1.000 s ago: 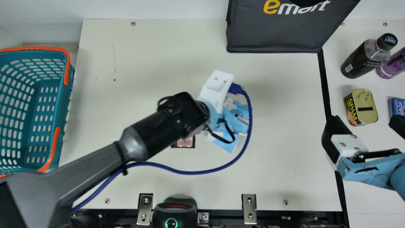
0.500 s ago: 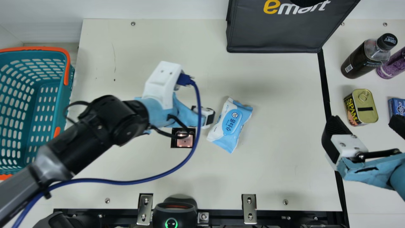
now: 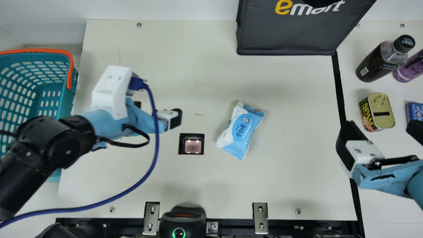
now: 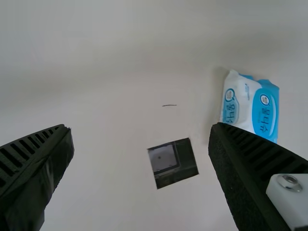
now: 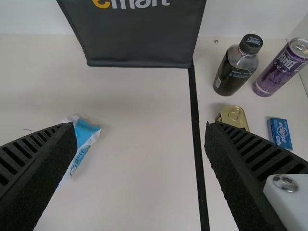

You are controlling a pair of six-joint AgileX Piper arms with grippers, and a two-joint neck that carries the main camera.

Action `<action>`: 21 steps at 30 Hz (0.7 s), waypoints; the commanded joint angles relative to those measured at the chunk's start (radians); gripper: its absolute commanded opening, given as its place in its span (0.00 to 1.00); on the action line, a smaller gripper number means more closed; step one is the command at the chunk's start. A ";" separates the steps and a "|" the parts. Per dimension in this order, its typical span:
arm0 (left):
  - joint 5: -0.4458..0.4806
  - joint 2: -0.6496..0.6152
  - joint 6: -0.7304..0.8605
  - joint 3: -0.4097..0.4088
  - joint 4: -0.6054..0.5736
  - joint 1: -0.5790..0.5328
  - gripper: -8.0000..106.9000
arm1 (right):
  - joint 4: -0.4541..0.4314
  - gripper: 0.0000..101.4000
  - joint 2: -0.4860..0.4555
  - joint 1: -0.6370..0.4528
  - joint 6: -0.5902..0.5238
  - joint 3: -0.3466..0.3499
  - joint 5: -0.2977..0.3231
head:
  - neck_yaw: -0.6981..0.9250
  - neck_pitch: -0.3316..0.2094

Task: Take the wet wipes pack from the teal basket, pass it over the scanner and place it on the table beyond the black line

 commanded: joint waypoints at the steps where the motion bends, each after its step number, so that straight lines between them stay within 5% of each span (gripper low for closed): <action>1: 0.006 -0.037 0.020 0.011 -0.001 0.046 0.85 | 0.000 0.94 0.000 0.000 0.000 0.000 0.000 | 0.000 -0.029; 21: 0.195 -0.293 0.002 -0.051 0.258 0.213 0.85 | 0.000 0.94 0.000 0.000 0.000 0.000 0.001 | 0.000 -0.029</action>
